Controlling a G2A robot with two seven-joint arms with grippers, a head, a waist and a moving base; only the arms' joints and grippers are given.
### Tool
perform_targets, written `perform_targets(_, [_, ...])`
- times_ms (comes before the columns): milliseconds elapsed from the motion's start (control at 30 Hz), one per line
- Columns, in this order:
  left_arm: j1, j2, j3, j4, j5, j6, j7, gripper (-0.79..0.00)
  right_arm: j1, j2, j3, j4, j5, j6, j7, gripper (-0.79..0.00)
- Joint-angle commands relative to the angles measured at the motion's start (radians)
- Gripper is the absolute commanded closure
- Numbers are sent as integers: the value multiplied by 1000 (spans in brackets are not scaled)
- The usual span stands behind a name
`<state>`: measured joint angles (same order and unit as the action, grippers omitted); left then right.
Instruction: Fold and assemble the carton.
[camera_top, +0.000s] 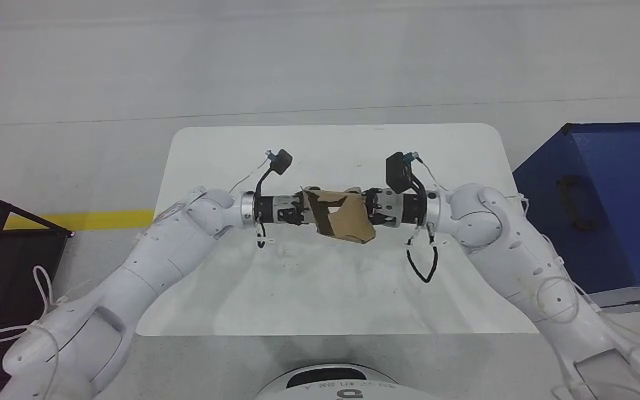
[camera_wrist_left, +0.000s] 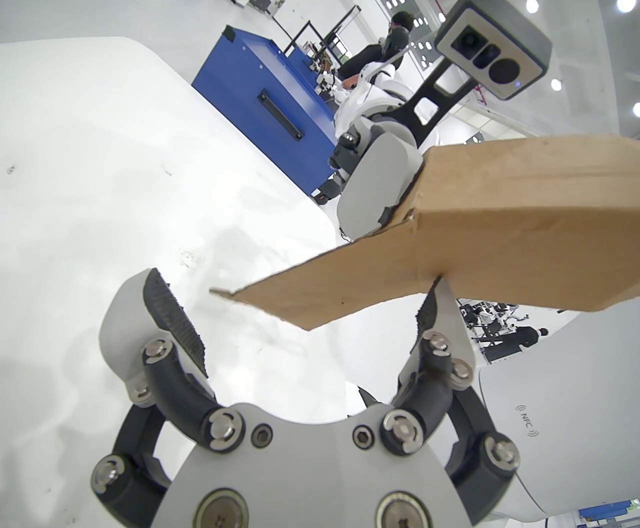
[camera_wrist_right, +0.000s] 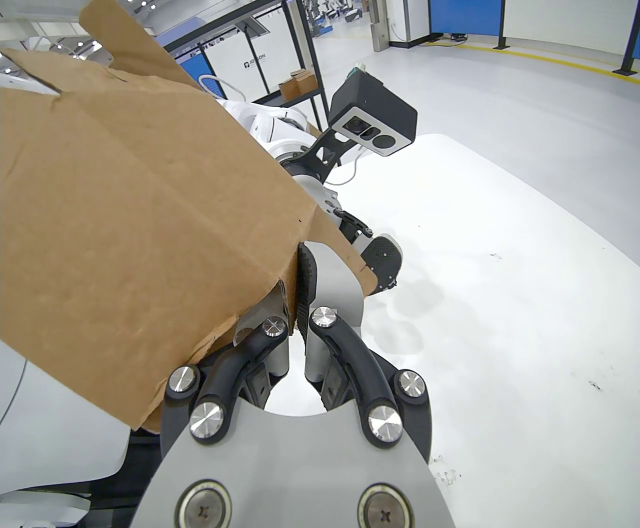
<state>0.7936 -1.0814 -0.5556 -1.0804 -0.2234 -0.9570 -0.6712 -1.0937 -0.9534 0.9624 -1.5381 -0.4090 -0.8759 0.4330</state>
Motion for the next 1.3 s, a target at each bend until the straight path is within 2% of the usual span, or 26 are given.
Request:
perform_targets(0, [1,-2,-5,3,1,-1,4,-785,5,-2,-5,6,1,-5,2,0])
perform_targets(400, [20,12,-66,96,-120,-55,-57,-785,5,-4,5,37,-10,-84,-12,0])
perform_targets(600, [35,20,-101,80,-140,-55,-96,-785,6,-6,2,48,-9,-116,-13,0])
perform_targets(767, [91,46,-184,-37,-156,-55,-136,-785,8,-6,4,58,5,-117,-9,0])
perform_targets(967, [205,94,-316,-216,-58,-55,-134,-785,7,-7,7,58,8,-100,-4,0])
perform_targets(1100, [279,117,-398,-300,25,-55,-105,-785,6,-7,8,63,13,-87,-3,0])
perform_targets(1267, [357,130,-463,-379,116,-53,-31,-785,17,-11,0,76,27,-81,7,0])
